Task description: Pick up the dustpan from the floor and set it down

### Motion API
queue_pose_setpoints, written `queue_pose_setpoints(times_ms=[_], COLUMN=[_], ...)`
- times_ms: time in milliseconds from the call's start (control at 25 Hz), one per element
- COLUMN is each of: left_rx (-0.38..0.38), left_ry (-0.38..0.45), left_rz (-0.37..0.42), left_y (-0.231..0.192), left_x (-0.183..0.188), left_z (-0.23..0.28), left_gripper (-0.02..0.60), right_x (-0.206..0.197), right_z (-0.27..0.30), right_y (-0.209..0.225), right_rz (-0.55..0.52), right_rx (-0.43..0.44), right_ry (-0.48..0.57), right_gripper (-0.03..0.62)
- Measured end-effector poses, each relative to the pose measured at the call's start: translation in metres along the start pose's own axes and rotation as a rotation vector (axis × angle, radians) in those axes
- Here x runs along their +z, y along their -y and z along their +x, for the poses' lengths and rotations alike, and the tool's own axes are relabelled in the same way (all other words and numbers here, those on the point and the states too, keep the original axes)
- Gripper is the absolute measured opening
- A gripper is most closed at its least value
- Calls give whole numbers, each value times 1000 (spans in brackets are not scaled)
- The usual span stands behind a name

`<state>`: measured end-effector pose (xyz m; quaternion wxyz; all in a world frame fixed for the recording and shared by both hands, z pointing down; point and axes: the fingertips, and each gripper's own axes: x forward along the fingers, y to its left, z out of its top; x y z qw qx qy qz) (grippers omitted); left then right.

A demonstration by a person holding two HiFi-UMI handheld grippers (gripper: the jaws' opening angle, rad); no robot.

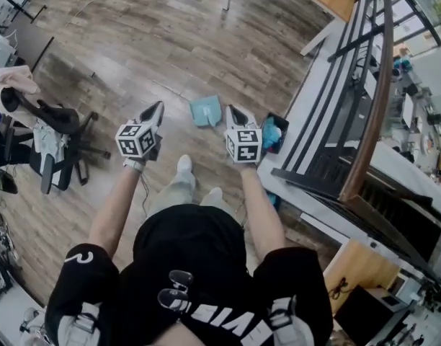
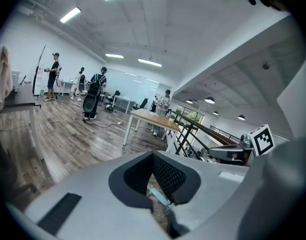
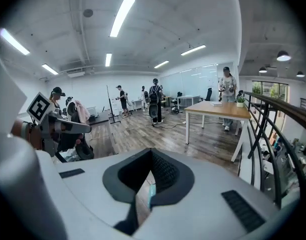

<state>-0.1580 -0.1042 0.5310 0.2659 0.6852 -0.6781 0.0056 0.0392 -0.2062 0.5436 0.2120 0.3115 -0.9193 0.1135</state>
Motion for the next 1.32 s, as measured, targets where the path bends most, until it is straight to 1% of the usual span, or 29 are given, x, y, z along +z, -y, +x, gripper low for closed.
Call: queue_pose_setpoints(times_ms=[200,440,760,960,1080,1320], left_rx=[0,15,35,37,20,5], left_ry=[43,93,139,155,174,190], left_rz=[54,104,101,98,71,92], left_y=[48,86,120,131,142,156], left_x=[5,4,-12,-13,-11,-9], left_z=[-40,-83,-125,-142,-147,-156], left_gripper=[-2,-2,-2,-2,-2,-2], right_x=[9,11,15,21,21,24], right_z=[-58,-108,-153,-173,-183,-192], right_y=[3,0,-15,-22,-24,-27], right_rz=[-11,-35,-64,-67,-68,-93], right_rx=[15,33,62,68,75,73], right_ry=[59,94,141,156,157,178], right_gripper=[-5,-5,-5,-6,-6,-5])
